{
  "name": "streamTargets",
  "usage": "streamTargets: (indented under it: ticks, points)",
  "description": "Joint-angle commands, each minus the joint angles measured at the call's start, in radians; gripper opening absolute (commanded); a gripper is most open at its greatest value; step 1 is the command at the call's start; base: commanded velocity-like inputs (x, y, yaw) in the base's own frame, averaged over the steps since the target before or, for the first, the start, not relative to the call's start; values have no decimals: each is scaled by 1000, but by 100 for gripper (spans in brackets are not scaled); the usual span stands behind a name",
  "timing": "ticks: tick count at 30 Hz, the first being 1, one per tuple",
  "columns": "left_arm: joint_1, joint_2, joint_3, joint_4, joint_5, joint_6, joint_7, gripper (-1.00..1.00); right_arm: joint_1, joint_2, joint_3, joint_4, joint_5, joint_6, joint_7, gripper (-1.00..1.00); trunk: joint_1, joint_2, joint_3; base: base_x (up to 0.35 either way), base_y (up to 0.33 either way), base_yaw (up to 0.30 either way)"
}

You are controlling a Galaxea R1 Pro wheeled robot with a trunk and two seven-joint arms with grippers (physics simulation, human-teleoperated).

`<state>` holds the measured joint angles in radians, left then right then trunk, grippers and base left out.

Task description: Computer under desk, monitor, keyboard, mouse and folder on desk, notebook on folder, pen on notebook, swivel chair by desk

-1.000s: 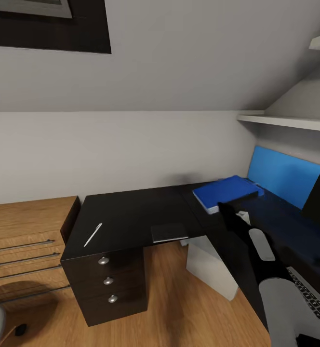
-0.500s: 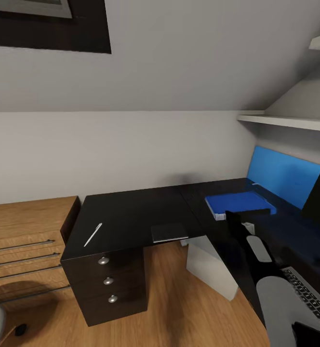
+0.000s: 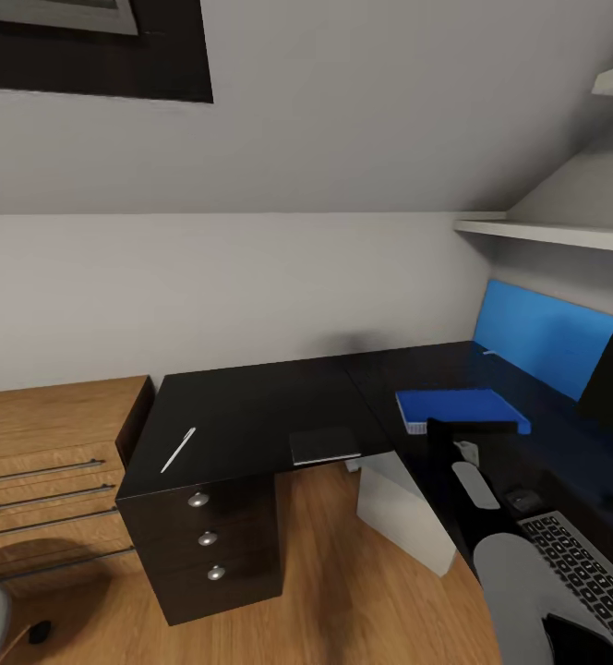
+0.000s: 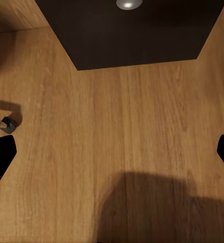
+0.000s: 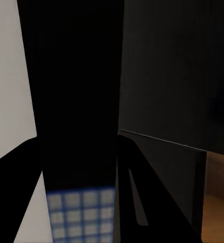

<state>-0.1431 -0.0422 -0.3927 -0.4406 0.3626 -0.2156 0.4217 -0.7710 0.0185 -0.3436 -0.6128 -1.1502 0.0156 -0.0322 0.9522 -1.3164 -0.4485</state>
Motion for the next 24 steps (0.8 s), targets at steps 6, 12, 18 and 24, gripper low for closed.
streamTargets:
  ticks: [6,12,18,24]
  points:
    - [-1,1,-8,0,11,-5,6,100,-1,13,-4,2,-11,-4,2,-100,0,-1,-1,0,0,0]
    - [-1,1,-9,0,10,-5,6,100,-1,16,-6,3,-11,-3,3,-100,0,-1,-1,0,0,0]
    - [-1,1,-9,0,10,-5,6,100,-1,17,-6,5,-10,-3,4,-100,0,-1,-1,0,0,0]
    - [-1,1,-8,0,10,-5,8,100,-1,22,-6,9,-10,-3,3,-100,0,-1,-1,0,0,0]
